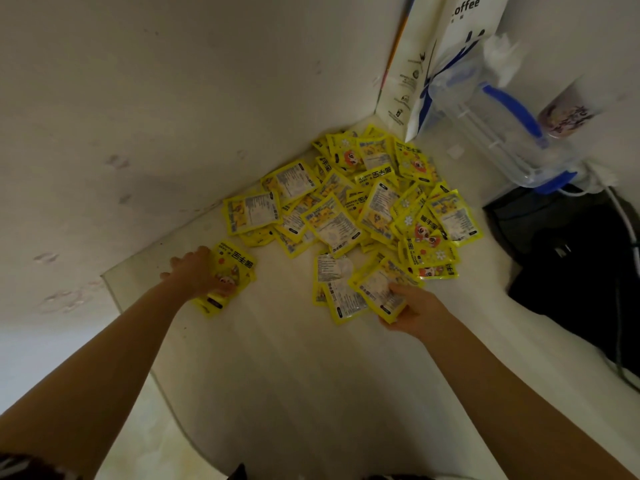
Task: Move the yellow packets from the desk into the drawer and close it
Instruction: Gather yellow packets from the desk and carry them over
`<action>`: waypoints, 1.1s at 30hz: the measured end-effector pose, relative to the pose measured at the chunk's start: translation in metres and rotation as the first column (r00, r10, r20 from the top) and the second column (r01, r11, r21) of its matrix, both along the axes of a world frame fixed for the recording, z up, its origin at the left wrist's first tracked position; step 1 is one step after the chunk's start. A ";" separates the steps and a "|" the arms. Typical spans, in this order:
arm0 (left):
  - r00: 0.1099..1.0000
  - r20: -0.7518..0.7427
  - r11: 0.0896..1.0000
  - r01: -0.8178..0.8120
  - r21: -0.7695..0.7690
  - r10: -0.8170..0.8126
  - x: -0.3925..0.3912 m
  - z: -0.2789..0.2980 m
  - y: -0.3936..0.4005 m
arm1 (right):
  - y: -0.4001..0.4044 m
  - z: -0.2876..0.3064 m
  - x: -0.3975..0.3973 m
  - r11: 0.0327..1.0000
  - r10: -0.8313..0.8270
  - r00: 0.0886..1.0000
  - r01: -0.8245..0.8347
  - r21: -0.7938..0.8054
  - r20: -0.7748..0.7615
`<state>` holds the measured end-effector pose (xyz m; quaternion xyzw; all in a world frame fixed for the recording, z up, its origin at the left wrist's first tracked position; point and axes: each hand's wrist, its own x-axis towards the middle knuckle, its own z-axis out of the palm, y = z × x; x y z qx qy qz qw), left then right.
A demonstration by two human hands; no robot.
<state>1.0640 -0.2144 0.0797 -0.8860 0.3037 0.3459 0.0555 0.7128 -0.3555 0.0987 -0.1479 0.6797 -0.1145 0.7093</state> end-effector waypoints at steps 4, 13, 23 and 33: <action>0.999 0.005 0.998 0.052 0.026 -0.052 -0.010 0.003 0.008 | 0.010 0.003 -0.004 0.998 0.069 0.998 -0.070 0.011 0.010; 0.995 -0.103 0.968 -0.046 -0.245 0.021 -0.014 0.022 -0.001 | 0.050 0.000 -0.008 0.998 -0.041 0.992 0.035 0.056 0.119; 0.992 0.021 0.948 0.123 -0.294 -0.122 0.001 0.047 -0.088 | 0.033 0.009 0.021 0.994 -0.106 0.980 0.107 0.004 0.170; 0.952 -0.033 0.918 0.285 -0.277 -0.305 0.020 0.026 -0.117 | 0.010 0.000 0.031 0.867 0.200 0.929 -0.316 -0.385 -0.312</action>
